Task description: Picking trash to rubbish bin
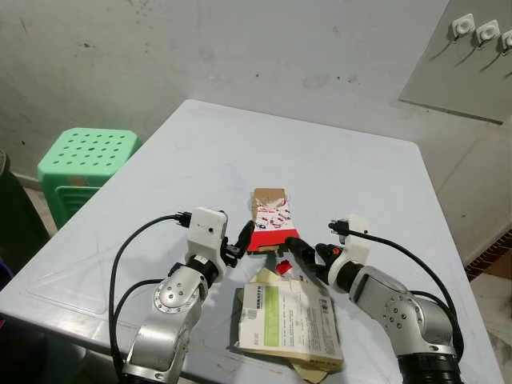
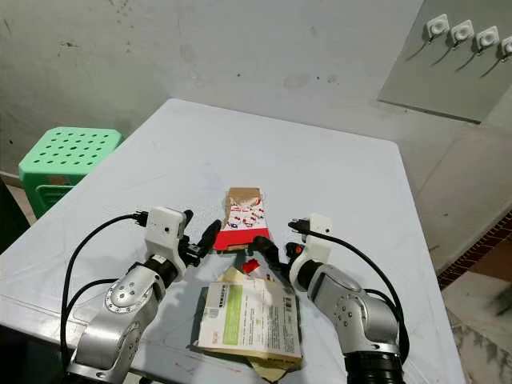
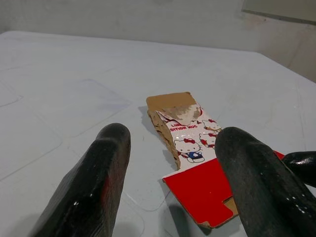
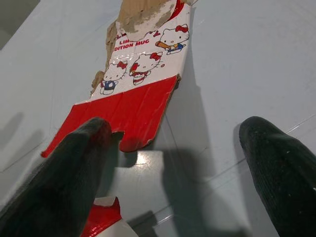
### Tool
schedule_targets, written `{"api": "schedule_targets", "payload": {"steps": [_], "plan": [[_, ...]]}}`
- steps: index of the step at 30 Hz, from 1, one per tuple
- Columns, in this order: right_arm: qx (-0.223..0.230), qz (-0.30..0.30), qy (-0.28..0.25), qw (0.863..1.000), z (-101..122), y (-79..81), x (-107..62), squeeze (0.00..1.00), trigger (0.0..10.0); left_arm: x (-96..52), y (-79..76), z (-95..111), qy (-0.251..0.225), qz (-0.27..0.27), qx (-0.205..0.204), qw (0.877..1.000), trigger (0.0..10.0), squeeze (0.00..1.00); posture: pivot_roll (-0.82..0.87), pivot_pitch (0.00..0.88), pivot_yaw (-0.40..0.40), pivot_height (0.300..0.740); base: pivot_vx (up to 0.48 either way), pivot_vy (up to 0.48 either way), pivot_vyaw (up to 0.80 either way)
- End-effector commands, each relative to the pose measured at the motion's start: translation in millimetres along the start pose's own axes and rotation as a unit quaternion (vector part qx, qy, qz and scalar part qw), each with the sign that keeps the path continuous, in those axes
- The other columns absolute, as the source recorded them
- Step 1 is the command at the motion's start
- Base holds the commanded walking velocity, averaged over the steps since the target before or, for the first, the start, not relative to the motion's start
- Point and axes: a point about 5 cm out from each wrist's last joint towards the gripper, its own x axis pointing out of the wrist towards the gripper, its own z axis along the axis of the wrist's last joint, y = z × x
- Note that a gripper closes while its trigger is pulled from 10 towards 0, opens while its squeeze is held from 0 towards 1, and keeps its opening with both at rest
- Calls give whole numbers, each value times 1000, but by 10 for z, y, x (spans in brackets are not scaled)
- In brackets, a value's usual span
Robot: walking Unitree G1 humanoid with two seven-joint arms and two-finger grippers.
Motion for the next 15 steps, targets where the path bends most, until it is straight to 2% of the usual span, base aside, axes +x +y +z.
{"api": "schedule_targets", "payload": {"steps": [1, 8, 15], "plan": [[15, -1, 17, 1000, -58, 1, -8, 0, 10000, -5, -31, 28, -3, -1, -2, 1000, 10000, 0, -29, 0, -108, 740, 0, 0, 0], [50, 11, 20, 998, -59, 71, 61, 0, 10000, -13, -29, 30, -1, 1, -1, 1000, 10000, 0, -24, 1, -109, 740, 0, 0, 0], [67, 17, 15, 997, -24, 141, 124, 0, 10000, -19, -28, 34, -1, 2, 1, 1000, 10000, 0, -17, 5, -107, 740, 0, 0, 0]]}}
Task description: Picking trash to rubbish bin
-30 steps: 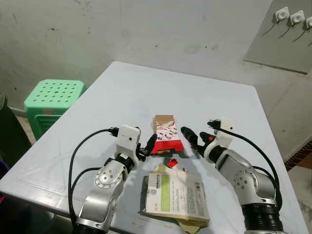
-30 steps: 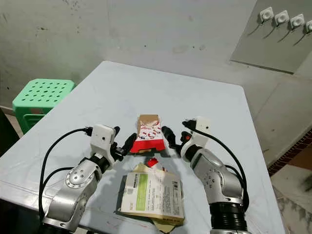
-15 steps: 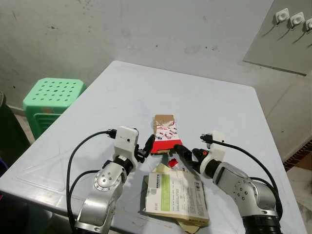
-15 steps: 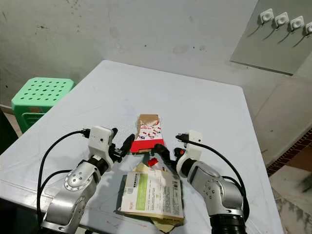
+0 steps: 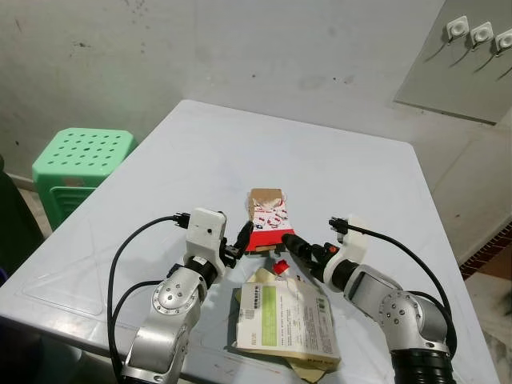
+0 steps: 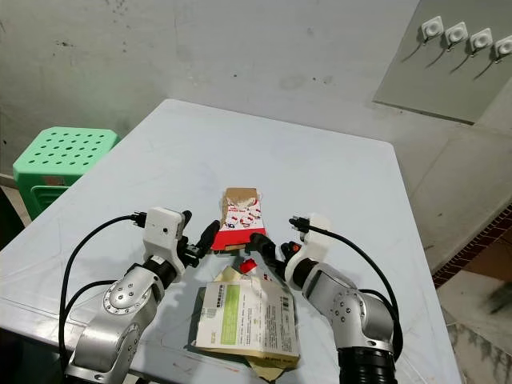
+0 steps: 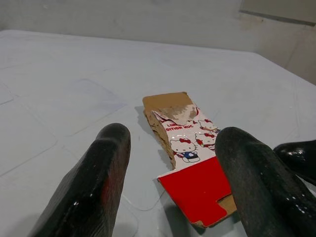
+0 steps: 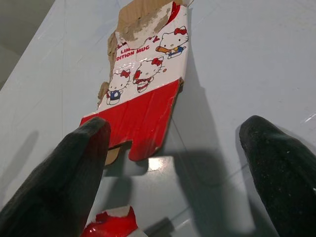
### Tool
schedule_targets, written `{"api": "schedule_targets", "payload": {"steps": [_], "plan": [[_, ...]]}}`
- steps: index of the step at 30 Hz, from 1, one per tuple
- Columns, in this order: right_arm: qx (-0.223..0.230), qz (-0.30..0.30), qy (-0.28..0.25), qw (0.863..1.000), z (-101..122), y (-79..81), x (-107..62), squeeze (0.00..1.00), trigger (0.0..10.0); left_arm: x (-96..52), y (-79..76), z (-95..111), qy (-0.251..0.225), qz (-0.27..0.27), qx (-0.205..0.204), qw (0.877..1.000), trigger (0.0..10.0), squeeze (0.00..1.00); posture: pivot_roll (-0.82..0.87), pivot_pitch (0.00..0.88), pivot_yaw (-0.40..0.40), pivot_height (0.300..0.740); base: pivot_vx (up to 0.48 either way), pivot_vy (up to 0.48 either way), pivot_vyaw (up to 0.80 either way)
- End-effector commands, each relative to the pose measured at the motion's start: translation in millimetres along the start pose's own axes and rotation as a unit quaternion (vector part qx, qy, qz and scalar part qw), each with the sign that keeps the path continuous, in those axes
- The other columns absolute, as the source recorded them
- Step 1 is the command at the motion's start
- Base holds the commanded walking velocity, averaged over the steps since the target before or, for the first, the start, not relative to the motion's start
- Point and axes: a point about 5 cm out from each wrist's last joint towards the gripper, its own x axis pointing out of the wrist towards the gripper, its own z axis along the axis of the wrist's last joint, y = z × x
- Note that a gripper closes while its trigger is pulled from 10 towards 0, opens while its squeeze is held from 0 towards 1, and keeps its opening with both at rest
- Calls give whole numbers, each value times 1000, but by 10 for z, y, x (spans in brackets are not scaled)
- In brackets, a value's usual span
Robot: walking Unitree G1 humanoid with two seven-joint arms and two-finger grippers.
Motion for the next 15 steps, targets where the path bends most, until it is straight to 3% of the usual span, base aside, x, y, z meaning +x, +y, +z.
{"api": "schedule_targets", "payload": {"steps": [1, 4, 15], "plan": [[7, 9, 10, 1000, -24, 59, 52, 0, 10000, -8, -30, 28, -2, -1, 2, 1000, 10000, 0, -17, 5, -106, 740, 0, 0, 0], [-25, -7, -4, 1000, 3, 67, 94, 0, 10000, -10, -32, 36, -3, 0, 2, 1000, 10000, 0, -15, 6, -106, 740, 0, 0, 0], [-62, -51, -9, 997, -7, -98, 141, 0, 10000, -15, -22, 60, -6, 5, 4, 1000, 10000, 0, -8, 9, -106, 740, 0, 0, 0]]}}
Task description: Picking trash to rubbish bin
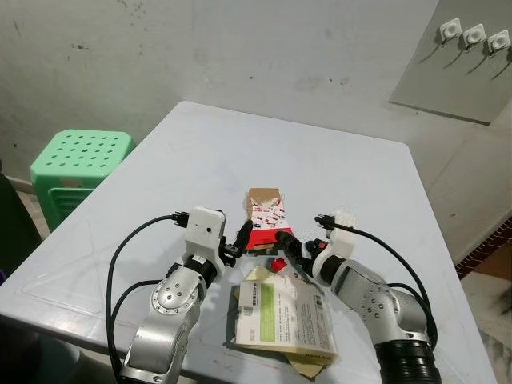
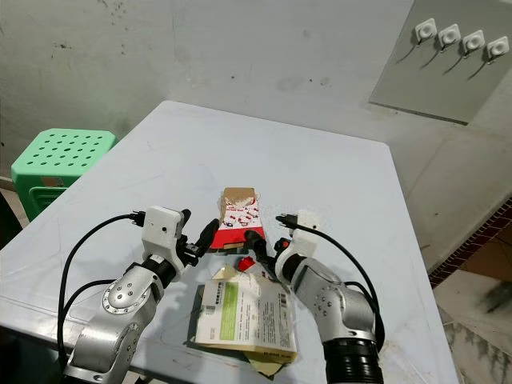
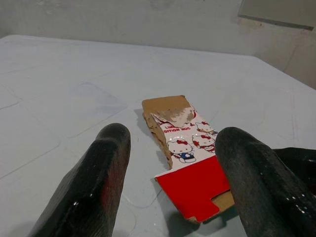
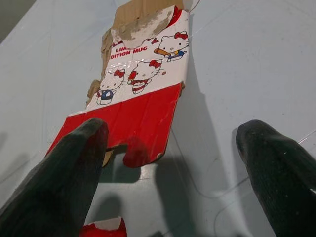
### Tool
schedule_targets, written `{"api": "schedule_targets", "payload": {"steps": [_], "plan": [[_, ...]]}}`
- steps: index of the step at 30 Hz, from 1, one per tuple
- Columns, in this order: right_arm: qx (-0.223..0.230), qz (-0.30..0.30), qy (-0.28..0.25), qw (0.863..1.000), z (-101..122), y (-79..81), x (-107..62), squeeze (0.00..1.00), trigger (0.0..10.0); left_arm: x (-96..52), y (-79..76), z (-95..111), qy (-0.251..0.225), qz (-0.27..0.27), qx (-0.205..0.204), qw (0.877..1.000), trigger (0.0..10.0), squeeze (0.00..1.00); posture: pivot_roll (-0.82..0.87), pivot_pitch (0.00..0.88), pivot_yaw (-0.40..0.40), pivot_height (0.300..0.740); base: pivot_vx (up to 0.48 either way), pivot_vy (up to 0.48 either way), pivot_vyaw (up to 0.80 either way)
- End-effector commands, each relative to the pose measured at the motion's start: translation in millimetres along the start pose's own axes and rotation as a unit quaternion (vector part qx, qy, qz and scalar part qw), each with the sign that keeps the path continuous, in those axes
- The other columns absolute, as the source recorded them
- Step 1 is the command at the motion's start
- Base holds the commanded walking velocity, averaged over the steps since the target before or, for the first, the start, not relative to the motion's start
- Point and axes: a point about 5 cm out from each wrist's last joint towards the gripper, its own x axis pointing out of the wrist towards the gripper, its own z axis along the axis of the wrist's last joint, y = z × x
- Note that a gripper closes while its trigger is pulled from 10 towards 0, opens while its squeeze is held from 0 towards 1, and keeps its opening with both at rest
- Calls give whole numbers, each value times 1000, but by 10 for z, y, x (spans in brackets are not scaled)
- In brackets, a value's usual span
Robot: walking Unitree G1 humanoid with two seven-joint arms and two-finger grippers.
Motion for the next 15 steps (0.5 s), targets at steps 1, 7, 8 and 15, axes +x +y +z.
{"api": "schedule_targets", "payload": {"steps": [1, 7, 8, 15], "plan": [[-2, -21, 7, 1000, 2, -93, 4, 0, 10000, -10, -26, 35, -5, -2, 4, 1000, 10000, 0, -6, 8, -108, 740, 0, 0, 0], [7, -24, 1, 1000, 42, -145, 10, 0, 2706, -27, -17, 39, -5, 3, 3, 1000, 10000, 0, 1, 11, -113, 740, 0, 0, 0], [7, -24, 0, 1000, 47, -148, 14, 0, 0, -29, -15, 40, -5, 4, 3, 1000, 10000, 0, 1, 11, -113, 740, 0, 0, 0], [-12, -21, -1, 1000, 71, -151, 11, 0, 0, -32, -10, 46, -5, 7, 5, 1000, 10000, 0, -1, 13, -115, 740, 0, 0, 0]]}}
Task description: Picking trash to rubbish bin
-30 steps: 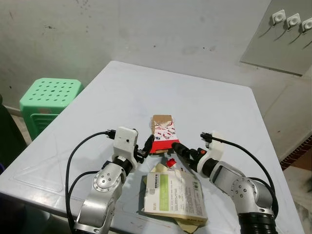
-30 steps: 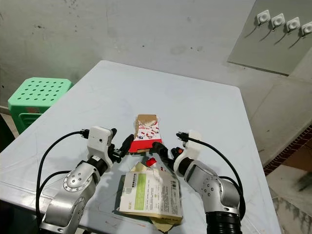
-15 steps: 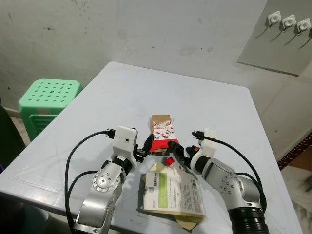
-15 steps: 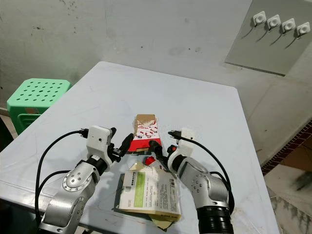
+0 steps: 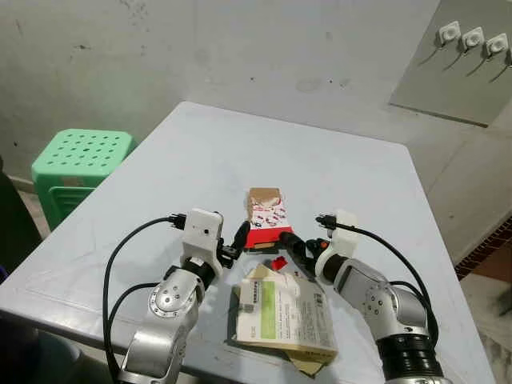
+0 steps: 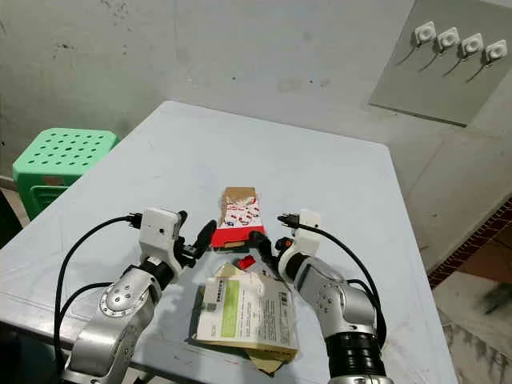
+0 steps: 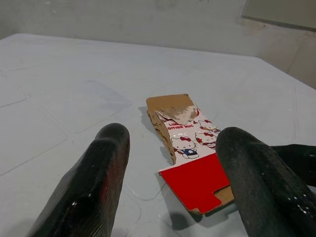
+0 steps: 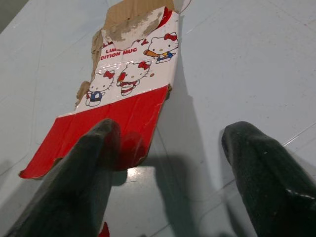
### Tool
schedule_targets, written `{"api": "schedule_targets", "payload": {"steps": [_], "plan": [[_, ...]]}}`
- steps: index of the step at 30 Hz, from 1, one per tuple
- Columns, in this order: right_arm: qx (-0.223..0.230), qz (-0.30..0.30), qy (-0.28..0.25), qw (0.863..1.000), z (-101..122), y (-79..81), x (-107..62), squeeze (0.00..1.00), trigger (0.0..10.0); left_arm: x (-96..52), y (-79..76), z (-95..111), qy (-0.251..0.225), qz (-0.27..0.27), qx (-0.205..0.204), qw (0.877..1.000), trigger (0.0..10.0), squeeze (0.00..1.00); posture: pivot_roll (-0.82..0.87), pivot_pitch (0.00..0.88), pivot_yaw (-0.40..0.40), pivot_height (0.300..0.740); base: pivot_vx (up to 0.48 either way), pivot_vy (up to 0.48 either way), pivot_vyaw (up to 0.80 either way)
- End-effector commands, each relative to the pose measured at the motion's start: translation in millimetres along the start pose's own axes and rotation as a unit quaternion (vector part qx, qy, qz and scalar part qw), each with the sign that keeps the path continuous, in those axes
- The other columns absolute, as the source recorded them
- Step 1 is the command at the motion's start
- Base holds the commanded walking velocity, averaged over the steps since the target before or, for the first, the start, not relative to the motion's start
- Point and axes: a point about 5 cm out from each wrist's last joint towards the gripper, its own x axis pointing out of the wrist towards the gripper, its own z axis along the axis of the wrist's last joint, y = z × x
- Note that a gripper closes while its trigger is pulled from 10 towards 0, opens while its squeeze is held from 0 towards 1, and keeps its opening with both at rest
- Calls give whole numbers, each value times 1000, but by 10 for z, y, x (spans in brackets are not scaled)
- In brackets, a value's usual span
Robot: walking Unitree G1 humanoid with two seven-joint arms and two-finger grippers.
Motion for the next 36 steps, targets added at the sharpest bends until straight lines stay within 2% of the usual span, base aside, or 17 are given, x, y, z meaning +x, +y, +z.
{"api": "schedule_targets", "payload": {"steps": [1, 18, 25, 31, 36], "plan": [[-9, -17, -3, 1000, 44, -76, -12, 0, 0, 6, -19, 41, -5, 0, 6, 1000, 10000, 0, -1, 13, -115, 740, 0, 0, 0], [-3, -10, 1, 1000, 47, -129, -42, 0, 0, -3, -18, 33, -2, 7, 5, 1000, 10000, 0, -5, 19, -117, 740, 0, 0, 0], [10, 7, -18, 1000, 95, -117, -63, 0, 0, 1, -13, 26, -1, 10, 5, 1000, 10000, 0, -7, 21, -118, 740, 0, 0, 0], [36, 73, -57, 995, 177, -36, -122, 0, 0, 0, -18, 24, -1, 12, 5, 1000, 10000, 0, -8, 21, -120, 740, 0, 0, 0], [64, 134, -86, 985, 263, 24, -195, 0, 0, 1, -16, 25, -1, 13, 6, 1000, 10000, 0, -8, 21, -119, 740, 0, 0, 0]]}}
